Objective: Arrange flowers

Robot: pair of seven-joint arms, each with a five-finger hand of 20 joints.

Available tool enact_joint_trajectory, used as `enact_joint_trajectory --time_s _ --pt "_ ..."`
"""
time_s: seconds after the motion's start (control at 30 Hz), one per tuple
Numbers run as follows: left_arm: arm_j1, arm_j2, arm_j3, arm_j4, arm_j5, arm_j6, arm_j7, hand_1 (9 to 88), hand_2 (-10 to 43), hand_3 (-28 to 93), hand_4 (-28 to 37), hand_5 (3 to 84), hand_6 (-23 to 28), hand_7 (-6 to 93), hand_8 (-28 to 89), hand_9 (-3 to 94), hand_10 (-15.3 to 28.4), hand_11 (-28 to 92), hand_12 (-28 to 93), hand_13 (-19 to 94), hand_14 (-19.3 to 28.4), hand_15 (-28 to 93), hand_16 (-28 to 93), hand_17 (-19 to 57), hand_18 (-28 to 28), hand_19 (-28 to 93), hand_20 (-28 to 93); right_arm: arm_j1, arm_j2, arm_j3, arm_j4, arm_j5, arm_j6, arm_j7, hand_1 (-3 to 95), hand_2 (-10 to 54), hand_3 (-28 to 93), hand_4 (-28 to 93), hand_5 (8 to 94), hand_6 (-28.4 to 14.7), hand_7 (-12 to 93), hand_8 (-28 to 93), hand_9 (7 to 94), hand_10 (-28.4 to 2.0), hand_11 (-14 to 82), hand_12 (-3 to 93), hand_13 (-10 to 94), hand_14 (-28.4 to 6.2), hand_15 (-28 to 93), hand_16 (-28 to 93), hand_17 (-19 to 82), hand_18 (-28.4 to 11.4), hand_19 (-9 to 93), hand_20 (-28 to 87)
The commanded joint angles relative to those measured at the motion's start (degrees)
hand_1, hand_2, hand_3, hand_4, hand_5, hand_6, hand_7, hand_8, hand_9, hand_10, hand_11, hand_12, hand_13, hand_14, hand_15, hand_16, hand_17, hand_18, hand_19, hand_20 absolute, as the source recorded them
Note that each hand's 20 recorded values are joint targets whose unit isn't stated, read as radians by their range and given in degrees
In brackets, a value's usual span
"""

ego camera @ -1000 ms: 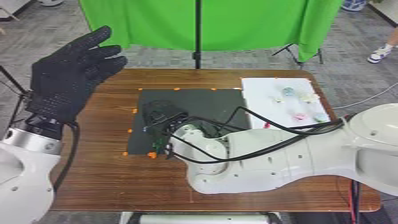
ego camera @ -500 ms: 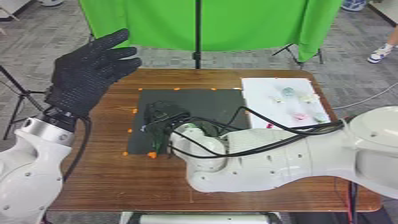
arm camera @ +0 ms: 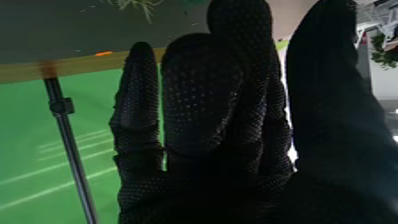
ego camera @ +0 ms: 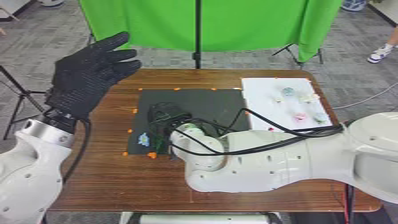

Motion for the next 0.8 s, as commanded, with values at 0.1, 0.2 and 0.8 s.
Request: enact_joint_trajectory --time_s 0.1,0.2,0.8 --pt "17.85 0.70 -8.63 -6.99 -0.36 7.33 9.72 23.8 7.2 76 -22.3 36.8 10.5 15.1 -10 32.3 21.8 27 11 24 28.4 50 -9 -9.3 28.4 60 6 6.28 -0.94 -2.85 -0.04 2.21 3.59 -5.37 56.9 -7.8 38 -28 64.0 7.1 17 -11 92.3 -6.1 24.1 17.8 85 -2.0 61 20 32 -16.3 79 19" --pt "20.51 -0.62 -10.10 -7.71 -0.36 8.27 8.84 23.7 7.2 76 -22.2 36.7 10.4 15.2 -10 32.3 21.8 27 11 24 28.4 50 -9 -9.4 28.4 60 7 4.08 2.88 0.98 -2.18 1.25 1.26 -5.49 55.4 -8.2 41 -28 63.9 7.0 17 -11 90.2 -7.1 23.6 17.7 83 -3.3 60 20 31 -17.5 79 19" --pt "27.90 -4.54 -11.44 -9.61 -0.48 12.37 9.70 23.6 7.2 76 -22.3 36.6 10.4 15.2 -10 32.1 21.7 26 11 24 28.4 50 -9 -9.3 28.4 60 6 -28.74 27.36 42.10 -14.97 -11.38 -8.72 2.06 37.3 -8.7 66 -28 55.2 1.3 14 -13 75.6 -12.8 21.7 14.8 73 -9.2 58 15 29 -20.8 81 16"
